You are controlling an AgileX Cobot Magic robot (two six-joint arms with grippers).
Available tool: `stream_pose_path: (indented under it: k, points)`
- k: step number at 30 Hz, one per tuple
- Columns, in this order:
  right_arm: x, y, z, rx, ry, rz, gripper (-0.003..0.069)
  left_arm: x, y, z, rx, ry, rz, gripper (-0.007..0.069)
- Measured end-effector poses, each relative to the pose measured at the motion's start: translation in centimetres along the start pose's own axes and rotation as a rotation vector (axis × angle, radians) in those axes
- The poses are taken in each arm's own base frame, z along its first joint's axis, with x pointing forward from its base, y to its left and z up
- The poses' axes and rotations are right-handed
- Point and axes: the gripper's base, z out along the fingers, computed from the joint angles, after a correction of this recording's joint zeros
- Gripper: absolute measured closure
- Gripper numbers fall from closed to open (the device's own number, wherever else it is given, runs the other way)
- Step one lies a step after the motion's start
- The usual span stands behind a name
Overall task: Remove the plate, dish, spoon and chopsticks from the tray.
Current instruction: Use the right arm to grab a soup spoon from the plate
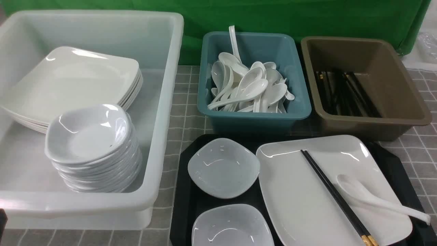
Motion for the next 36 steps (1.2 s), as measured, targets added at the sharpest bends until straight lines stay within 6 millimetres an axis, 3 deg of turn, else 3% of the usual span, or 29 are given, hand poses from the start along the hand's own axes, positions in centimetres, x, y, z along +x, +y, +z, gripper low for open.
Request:
stream_pose_path:
  k: [20, 23, 24, 25, 27, 36]
  points:
    - [0.0, 0.0, 0.0, 0.0, 0.0, 0.001, 0.0421, -0.5, 0.1, 0.0, -0.016, -0.056, 0.051, 0.0604]
    - [0.0, 0.0, 0.0, 0.0, 0.0, 0.001, 0.0421, -1.2, 0.1, -0.1, -0.009, -0.13, -0.063, 0.0604]
    - [0.0, 0.0, 0.0, 0.0, 0.0, 0.001, 0.0421, -1.6, 0.2, -0.1, -0.004, -0.175, -0.158, 0.0604]
    - [0.0, 0.0, 0.0, 0.0, 0.0, 0.001, 0.0421, -2.3, 0.4, -0.3, 0.01, -0.263, -0.401, 0.0604]
    - [0.0, 0.0, 0.0, 0.0, 0.0, 0.001, 0.0421, -3.0, 0.8, -0.6, 0.013, -0.358, -0.574, 0.0604]
    - [-0.1, 0.0, 0.0, 0.003, -0.009, -0.001, 0.0421, -5.0, 2.0, -1.8, -0.002, -0.654, -0.727, 0.0604]
